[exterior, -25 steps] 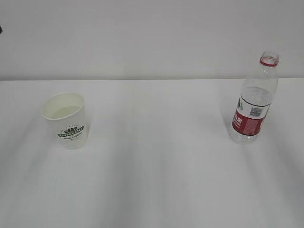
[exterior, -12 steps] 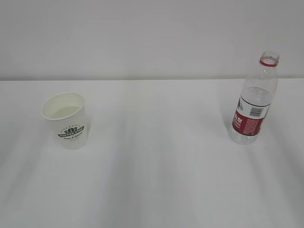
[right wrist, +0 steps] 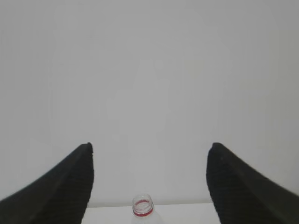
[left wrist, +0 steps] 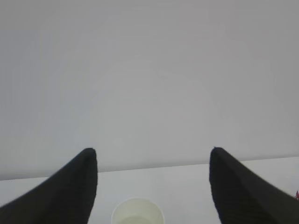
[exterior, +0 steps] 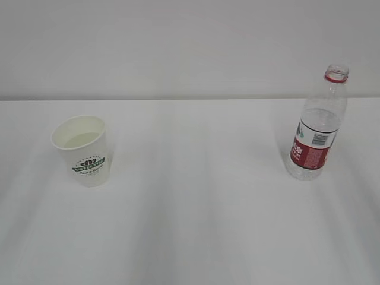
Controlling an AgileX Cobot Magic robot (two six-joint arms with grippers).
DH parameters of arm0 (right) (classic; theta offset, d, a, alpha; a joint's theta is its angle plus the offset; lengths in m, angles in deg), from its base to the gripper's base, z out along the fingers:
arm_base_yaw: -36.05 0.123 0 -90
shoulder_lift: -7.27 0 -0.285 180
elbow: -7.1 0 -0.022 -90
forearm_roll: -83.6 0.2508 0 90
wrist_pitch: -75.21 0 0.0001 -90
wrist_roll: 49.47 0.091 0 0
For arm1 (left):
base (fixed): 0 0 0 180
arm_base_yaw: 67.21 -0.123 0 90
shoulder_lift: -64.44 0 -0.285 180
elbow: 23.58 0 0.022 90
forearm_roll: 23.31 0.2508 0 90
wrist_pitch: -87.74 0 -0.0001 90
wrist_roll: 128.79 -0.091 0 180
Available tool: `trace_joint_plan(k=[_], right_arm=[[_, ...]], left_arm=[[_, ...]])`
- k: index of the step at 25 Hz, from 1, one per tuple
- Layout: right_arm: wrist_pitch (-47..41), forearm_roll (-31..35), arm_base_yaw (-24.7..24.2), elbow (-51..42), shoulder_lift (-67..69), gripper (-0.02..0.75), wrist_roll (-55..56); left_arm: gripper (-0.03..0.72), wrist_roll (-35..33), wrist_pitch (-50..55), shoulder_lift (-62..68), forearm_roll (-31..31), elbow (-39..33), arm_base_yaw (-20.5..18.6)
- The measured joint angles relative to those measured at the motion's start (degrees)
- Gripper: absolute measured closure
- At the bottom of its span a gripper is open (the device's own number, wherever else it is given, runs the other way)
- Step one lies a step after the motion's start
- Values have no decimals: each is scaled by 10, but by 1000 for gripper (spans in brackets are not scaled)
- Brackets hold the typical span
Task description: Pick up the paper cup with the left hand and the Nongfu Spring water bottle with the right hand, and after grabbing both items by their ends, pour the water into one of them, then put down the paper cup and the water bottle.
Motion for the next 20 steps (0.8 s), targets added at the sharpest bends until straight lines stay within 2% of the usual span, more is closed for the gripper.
trace_joint_plan(k=[7,13,20], right_arm=[[-91,-38,0,0,-64,170,0],[-145,-50,0,0,-113,170,0],[-223,-50,0,2,-139,170,0]], left_arm=[[141,0,86,-73,0,0,0],[189,0,78,-118,3,0,0],[209,0,83,-121,3,6,0]])
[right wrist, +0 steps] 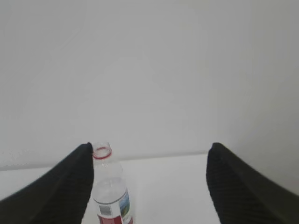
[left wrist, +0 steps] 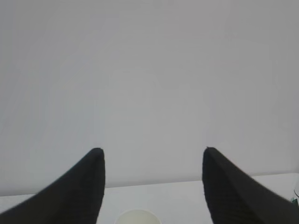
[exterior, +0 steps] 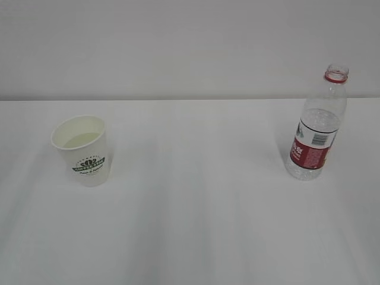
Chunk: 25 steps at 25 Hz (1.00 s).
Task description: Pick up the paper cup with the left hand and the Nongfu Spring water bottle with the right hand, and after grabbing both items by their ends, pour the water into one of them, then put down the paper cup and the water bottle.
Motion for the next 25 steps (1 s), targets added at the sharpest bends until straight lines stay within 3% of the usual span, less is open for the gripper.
trace_joint_plan(k=[6,13,25], right_arm=[[-110,23,0,20,-5,170,-25],[-180,114,0,38,-5,170,-134],[-289,160,0,42,-31,170,-173]], left_arm=[[210,0,120,0,0,41,0],[210,0,303,-1,-2,99,0],[244,-5,435,-72,-29,111,0]])
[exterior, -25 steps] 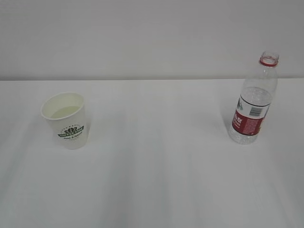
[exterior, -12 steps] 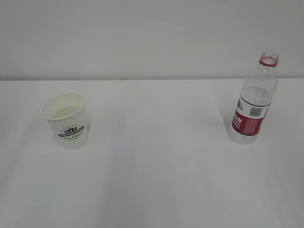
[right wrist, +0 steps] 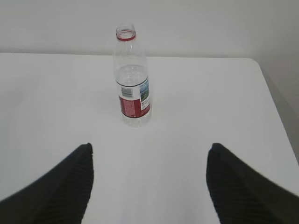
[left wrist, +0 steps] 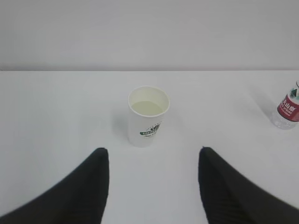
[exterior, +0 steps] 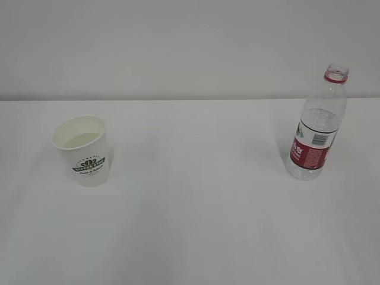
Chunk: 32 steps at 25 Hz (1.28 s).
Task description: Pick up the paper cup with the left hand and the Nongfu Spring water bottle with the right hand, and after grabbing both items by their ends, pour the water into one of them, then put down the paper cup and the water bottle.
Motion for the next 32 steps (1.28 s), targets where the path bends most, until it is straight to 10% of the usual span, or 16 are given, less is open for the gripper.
trace_joint_plan(k=[32], right_arm=[[-152,27,0,2,-91,170,-42]], left_arm=[[258,-29,169,-104,0,-19,0]])
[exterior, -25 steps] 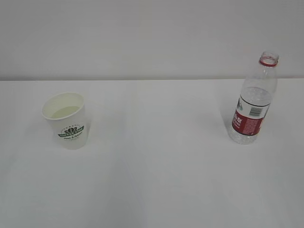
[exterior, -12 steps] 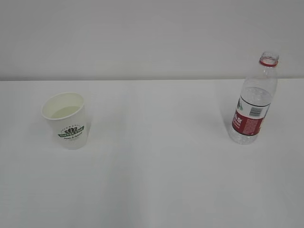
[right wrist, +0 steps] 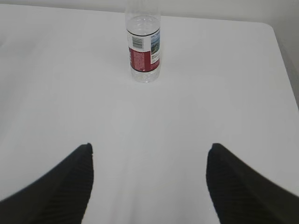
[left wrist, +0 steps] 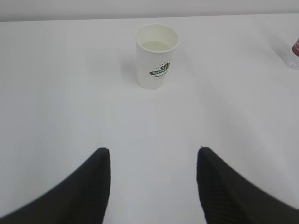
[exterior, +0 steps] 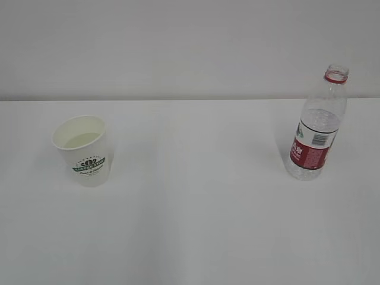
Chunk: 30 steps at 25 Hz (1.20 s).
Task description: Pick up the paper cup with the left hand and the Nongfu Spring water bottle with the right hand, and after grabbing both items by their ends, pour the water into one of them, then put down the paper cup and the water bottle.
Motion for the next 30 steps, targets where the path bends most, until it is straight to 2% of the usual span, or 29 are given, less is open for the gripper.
trace_joint_plan(k=[17,30], right_arm=[[15,2,0,-55,0,170,-1],[77,12,0,-86,0,170,-1]], left_arm=[[293,0,-26,0,0,-40,0],[296,0,-30,0,0,-51,0]])
